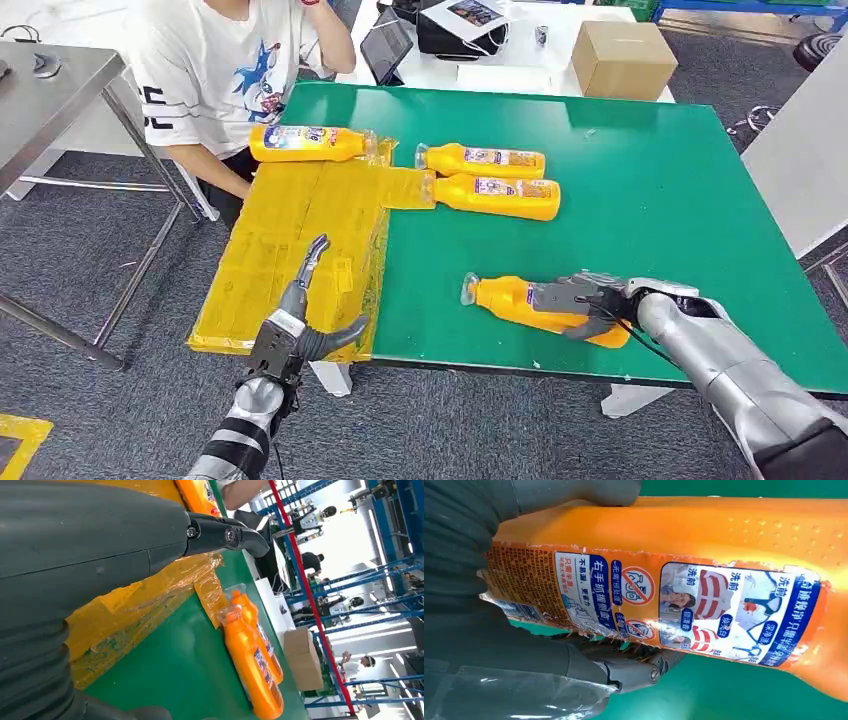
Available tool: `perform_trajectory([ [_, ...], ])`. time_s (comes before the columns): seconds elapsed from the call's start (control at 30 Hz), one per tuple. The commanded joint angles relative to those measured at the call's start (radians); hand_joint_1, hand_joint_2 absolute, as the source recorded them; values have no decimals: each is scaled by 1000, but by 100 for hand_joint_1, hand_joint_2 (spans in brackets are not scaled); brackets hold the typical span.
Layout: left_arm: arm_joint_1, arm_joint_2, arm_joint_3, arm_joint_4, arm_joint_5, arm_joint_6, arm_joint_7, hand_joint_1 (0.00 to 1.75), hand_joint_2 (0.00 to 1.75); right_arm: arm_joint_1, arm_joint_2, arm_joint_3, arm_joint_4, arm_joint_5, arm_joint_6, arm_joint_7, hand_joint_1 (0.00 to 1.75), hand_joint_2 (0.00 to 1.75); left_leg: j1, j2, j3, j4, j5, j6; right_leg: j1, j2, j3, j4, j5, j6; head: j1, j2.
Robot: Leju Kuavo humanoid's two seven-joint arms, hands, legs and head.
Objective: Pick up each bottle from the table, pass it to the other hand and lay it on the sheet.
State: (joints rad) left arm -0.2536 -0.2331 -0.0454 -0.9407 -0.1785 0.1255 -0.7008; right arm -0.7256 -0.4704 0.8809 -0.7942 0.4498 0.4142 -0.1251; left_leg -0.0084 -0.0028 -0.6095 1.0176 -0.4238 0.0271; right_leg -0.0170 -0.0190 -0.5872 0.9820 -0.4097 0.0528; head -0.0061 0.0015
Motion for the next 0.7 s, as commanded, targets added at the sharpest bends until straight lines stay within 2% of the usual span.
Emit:
perform_trajectory([
  [0.03,-27,0,-4,49,-1,1,3,0,175,73,30,47,19,25,-137,2,175,175,2,-1,3,-2,0,-2,2,0,4,-3,0,-3,0,0],
  [0.1,-5,-3,10,17,-6,-6,3,0,175,152,103,-65,-6,74,-295,1,175,175,2,-1,2,-1,0,-1,2,0,3,-2,0,-2,0,0],
  [0.2,-6,-4,11,17,-10,-9,3,0,175,155,98,-88,-16,92,-281,2,175,175,2,5,3,-2,0,-2,2,5,1,-2,4,-5,0,0],
  [0.33,-6,-4,11,17,-10,-9,3,0,175,155,98,-88,-16,92,-281,2,175,175,1,5,3,-1,0,-1,2,4,1,-1,3,-3,0,0],
  [0.37,-2,-5,14,11,-15,-2,3,0,175,177,118,-137,-30,98,-341,-17,175,175,2,5,4,-2,0,-2,2,4,2,-2,3,-4,0,0],
  [0.4,8,-7,19,-5,-19,-1,4,0,175,214,161,-213,-56,123,-422,-33,175,175,2,5,4,-1,0,-1,2,4,2,-2,3,-3,0,0],
  [0.43,28,-9,27,-36,-24,3,9,0,175,271,240,-333,-121,161,-536,-52,175,175,3,6,5,-2,0,-3,3,5,3,-3,4,-5,0,0],
  [0.5,59,-11,36,-87,-29,3,19,0,175,345,358,-476,-259,208,-687,-95,175,175,3,9,4,-2,-1,-2,3,8,2,-2,4,-4,1,0],
  [0.53,79,-12,33,-120,-33,3,25,0,175,377,404,-516,-355,242,-726,-104,175,175,4,10,5,-3,-1,-3,4,9,2,-3,4,-5,0,0],
  [0.6,99,-15,23,-154,-32,-3,32,0,175,427,466,-588,-510,209,-808,-158,175,175,4,16,2,-1,-3,-4,4,15,-3,1,4,-6,1,0],
  [0.7,108,-18,1,-178,-14,-14,47,0,175,480,517,-665,-657,134,-890,-253,175,175,3,11,-5,0,-2,-4,4,11,-9,3,2,-5,-3,0],
])
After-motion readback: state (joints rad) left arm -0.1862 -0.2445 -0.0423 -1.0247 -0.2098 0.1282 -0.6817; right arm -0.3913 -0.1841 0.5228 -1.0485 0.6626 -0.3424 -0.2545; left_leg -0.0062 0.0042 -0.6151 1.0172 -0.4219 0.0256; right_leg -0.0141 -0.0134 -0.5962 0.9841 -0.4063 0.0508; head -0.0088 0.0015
